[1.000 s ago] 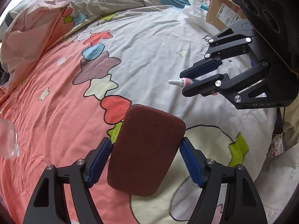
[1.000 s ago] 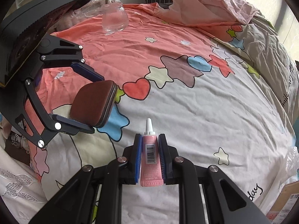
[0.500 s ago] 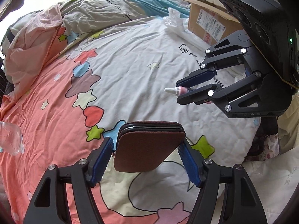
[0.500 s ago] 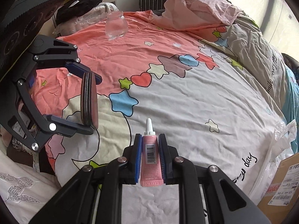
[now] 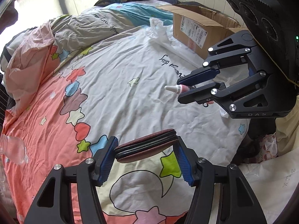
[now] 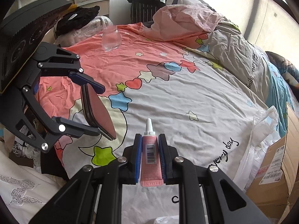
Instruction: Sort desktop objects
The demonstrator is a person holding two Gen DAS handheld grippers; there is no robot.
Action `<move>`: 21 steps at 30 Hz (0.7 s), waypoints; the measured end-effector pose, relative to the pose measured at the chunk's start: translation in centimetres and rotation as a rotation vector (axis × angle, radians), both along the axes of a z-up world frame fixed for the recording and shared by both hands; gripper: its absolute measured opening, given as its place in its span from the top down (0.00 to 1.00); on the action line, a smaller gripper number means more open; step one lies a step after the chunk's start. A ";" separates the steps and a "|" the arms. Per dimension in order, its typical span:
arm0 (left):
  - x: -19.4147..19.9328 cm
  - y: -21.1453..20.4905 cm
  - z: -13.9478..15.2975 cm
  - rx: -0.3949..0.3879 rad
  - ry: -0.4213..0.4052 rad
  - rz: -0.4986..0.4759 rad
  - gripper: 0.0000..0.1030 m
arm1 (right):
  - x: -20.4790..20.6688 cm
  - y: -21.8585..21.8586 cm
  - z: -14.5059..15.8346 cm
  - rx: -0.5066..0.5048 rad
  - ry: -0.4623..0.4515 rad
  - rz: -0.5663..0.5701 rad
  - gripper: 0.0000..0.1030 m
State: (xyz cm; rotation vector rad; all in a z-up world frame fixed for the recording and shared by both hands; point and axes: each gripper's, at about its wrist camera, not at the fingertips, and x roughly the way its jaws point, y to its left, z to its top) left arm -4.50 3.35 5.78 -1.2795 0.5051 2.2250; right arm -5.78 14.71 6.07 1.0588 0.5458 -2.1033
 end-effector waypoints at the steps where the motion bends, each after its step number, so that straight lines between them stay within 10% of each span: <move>1: 0.2 0.3 0.2 -0.001 0.003 -0.003 0.40 | 0.2 0.2 0.1 -0.002 0.001 0.000 0.84; 21: 1.4 6.2 6.1 0.024 0.088 -0.078 0.40 | 3.0 6.5 5.5 -0.069 0.110 -0.088 0.84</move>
